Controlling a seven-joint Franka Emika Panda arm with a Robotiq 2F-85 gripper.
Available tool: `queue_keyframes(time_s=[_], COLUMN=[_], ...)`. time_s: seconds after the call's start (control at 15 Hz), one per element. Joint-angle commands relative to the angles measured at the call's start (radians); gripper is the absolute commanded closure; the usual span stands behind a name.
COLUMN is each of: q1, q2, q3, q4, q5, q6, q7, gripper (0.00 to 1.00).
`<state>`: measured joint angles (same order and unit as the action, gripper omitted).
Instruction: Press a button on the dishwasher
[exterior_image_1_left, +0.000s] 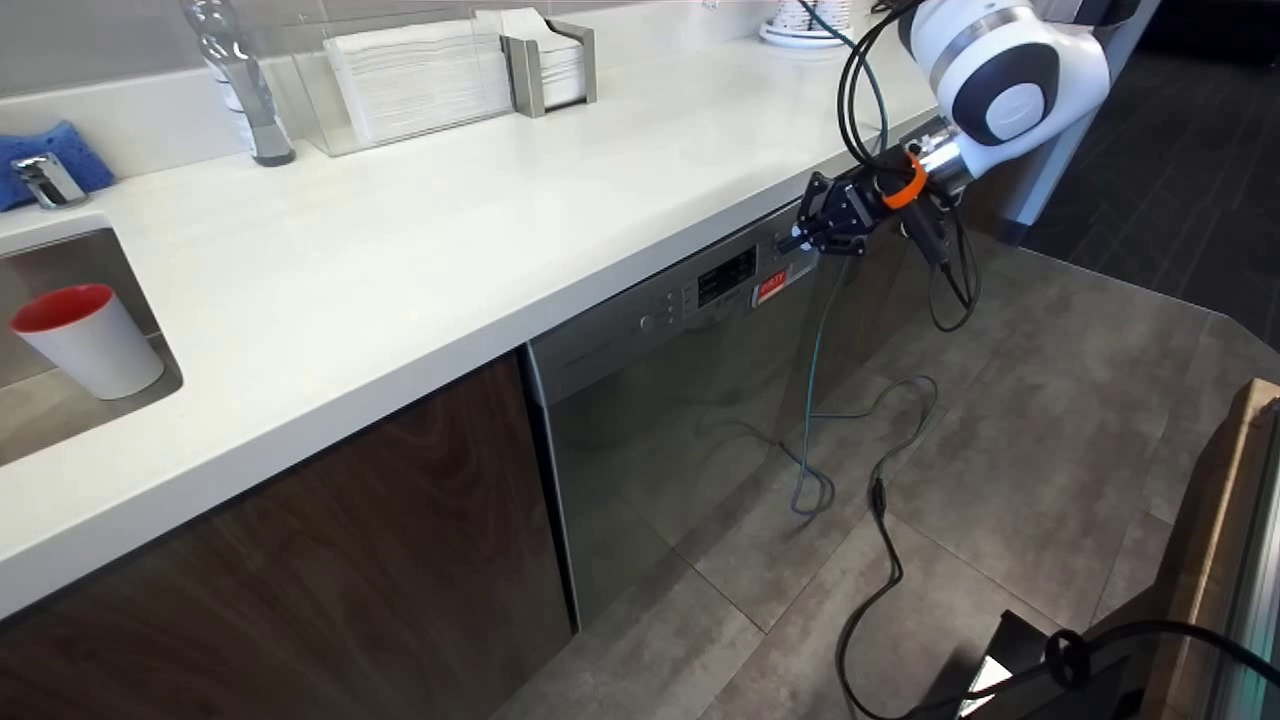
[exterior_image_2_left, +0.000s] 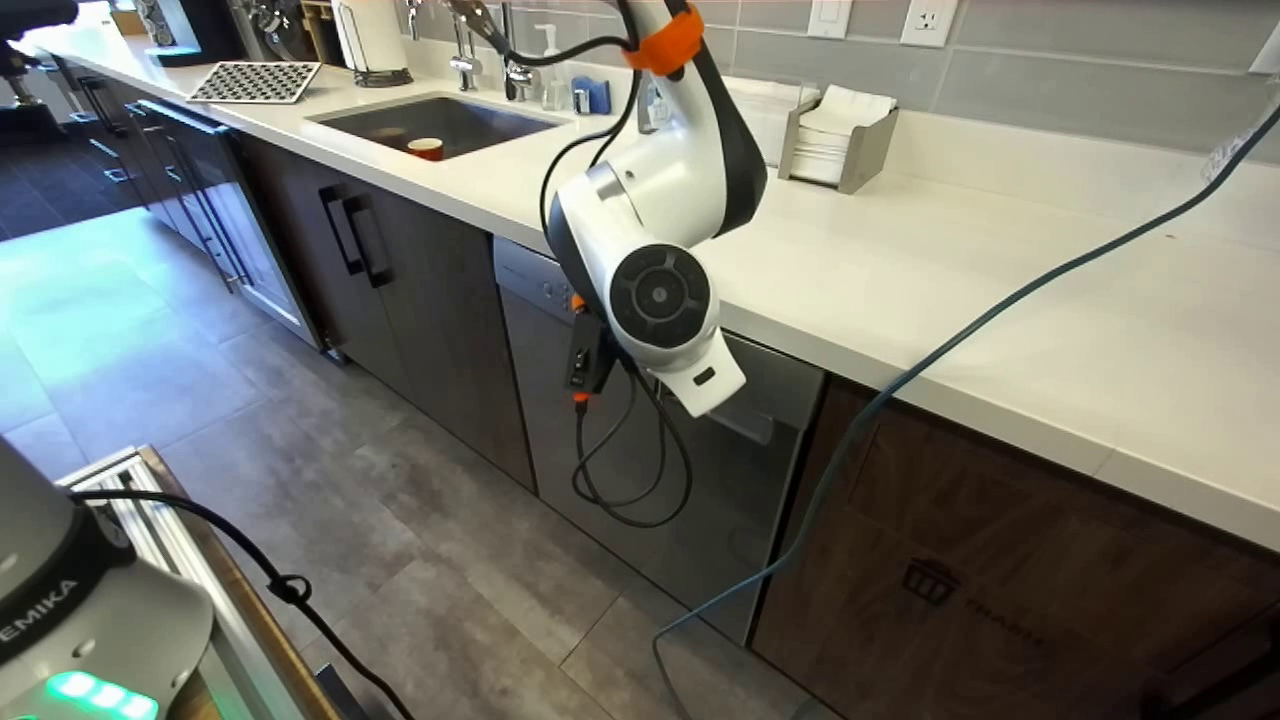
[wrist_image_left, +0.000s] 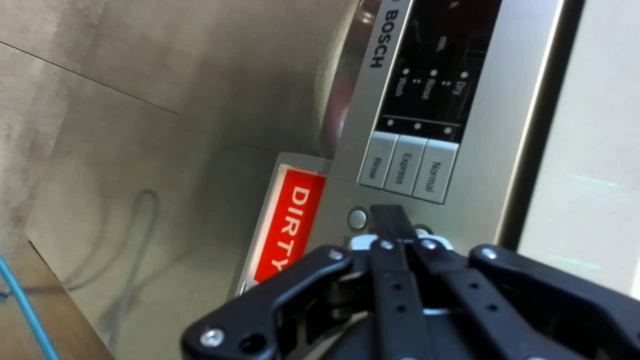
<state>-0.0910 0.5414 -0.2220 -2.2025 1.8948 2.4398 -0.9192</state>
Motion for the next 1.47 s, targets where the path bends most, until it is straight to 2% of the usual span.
queue_keyframes(time_s=[0.0,0.87,1.4], q1=[0.008,0.039,0.036], q2=[0.042,0.038,0.014], q3=[0.015,0.007,-0.004], q4=[0.055,0.037,0.011], q5=[0.096,0.286,0.311], q6=[0.003,-0.027,-0.040], q7=[-0.025,-0.159,-0.195], gripper=[1.00,1.00,1.00])
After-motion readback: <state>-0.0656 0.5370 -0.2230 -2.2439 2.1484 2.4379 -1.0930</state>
